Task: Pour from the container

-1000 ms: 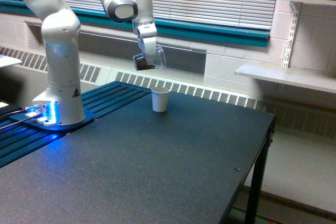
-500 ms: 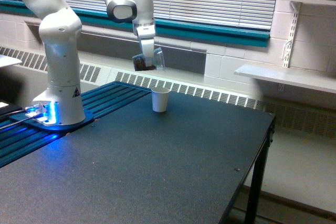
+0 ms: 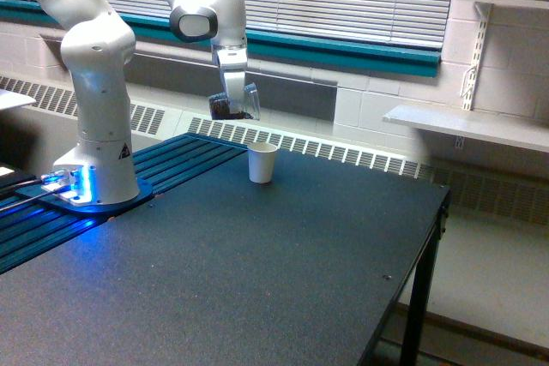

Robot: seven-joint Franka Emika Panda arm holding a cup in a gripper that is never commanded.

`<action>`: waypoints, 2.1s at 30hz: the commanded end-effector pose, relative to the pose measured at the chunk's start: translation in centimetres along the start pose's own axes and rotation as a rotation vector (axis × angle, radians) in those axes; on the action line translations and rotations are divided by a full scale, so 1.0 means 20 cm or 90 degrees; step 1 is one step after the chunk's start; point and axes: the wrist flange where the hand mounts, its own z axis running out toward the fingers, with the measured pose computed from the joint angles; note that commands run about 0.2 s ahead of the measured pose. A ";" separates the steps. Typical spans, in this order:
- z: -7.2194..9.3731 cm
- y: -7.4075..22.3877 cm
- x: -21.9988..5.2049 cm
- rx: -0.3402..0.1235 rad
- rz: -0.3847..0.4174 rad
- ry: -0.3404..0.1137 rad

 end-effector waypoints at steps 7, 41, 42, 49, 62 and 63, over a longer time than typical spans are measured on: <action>0.04 0.12 0.08 -0.024 0.022 0.004; 0.11 0.20 0.11 -0.029 0.073 -0.012; 0.12 0.20 0.11 -0.029 0.075 -0.013; 0.14 0.22 0.10 -0.028 0.081 -0.026; 0.14 0.26 0.13 -0.030 0.085 -0.050; 0.14 0.26 0.13 -0.031 0.085 -0.052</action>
